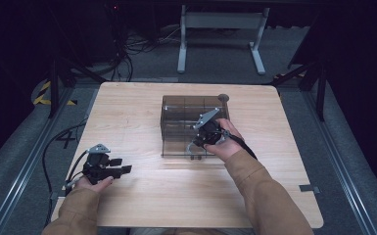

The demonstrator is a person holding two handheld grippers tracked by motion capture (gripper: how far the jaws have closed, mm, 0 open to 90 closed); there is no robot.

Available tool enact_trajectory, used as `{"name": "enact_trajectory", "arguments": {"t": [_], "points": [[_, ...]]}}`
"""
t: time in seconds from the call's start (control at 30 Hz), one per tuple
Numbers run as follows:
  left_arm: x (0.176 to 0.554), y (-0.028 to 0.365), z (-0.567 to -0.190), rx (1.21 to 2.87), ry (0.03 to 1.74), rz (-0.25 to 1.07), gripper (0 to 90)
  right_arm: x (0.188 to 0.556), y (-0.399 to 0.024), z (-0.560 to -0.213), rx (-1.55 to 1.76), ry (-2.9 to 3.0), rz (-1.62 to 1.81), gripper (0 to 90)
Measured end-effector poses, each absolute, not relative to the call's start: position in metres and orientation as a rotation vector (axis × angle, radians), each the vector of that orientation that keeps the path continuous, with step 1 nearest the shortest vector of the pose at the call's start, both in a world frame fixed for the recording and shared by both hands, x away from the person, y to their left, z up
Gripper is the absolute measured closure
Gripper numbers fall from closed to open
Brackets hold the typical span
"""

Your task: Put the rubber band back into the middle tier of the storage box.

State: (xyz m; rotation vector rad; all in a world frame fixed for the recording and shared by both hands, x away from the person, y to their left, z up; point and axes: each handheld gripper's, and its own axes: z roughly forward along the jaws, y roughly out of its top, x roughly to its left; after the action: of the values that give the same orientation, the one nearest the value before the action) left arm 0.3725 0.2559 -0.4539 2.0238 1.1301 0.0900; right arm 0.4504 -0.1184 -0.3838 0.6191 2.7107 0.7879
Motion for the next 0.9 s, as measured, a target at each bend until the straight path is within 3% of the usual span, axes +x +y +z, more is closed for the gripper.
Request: {"name": "enact_trajectory", "arguments": {"t": [0.53, 0.9], "points": [[0.373, 0.255, -0.455, 2.027, 1.138, 0.095, 43.0, 0.411, -0.143, -0.381, 0.661, 2.673, 0.973, 89.2], [0.373, 0.255, -0.455, 2.027, 1.137, 0.096, 43.0, 0.398, -0.155, -0.390, 0.693, 2.665, 1.011, 90.0]]}}
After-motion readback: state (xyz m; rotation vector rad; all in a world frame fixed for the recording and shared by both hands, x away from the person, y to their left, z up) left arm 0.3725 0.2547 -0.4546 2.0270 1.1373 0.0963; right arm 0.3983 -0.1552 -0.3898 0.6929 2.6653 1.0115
